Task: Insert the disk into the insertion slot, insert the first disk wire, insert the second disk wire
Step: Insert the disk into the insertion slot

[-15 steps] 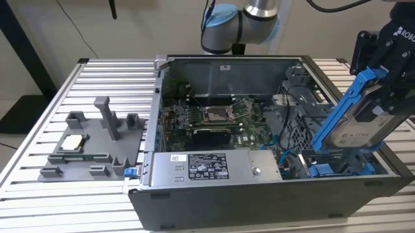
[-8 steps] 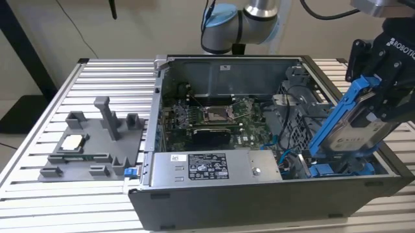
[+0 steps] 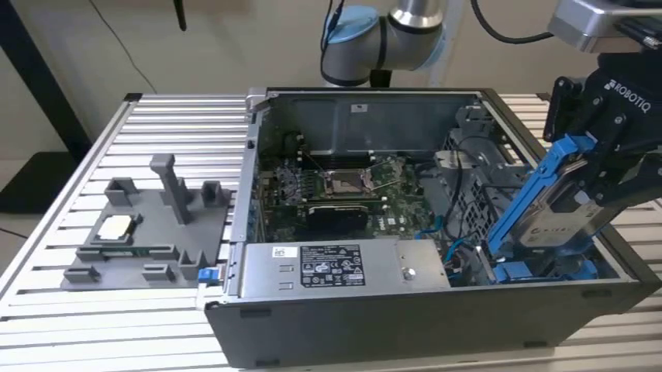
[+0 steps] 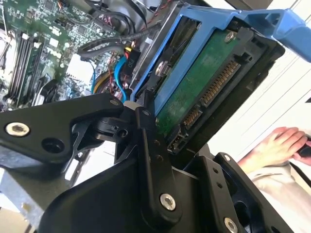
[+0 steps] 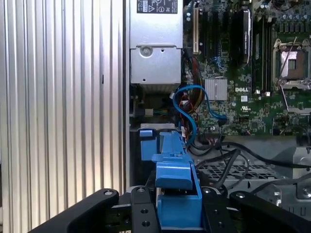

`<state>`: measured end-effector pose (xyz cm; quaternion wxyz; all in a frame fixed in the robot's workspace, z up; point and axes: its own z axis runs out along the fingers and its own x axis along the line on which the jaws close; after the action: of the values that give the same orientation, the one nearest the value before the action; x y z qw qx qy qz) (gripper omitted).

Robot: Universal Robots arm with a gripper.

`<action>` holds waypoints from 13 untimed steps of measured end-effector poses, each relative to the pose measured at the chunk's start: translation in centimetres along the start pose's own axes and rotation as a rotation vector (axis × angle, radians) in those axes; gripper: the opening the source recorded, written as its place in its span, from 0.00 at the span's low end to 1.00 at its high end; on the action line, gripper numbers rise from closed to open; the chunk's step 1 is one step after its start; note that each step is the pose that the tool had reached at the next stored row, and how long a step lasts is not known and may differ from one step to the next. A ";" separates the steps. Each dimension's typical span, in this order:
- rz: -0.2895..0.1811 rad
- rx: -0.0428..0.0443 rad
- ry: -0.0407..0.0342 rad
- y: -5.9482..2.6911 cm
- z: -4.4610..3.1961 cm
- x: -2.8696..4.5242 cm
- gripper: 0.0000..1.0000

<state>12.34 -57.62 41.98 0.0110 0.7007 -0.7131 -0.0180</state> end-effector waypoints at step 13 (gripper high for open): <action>0.000 -0.0003 -0.0056 -0.07 1.72 -0.01 0.33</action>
<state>12.34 -57.59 40.26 0.0092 0.7007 -0.7131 -0.0201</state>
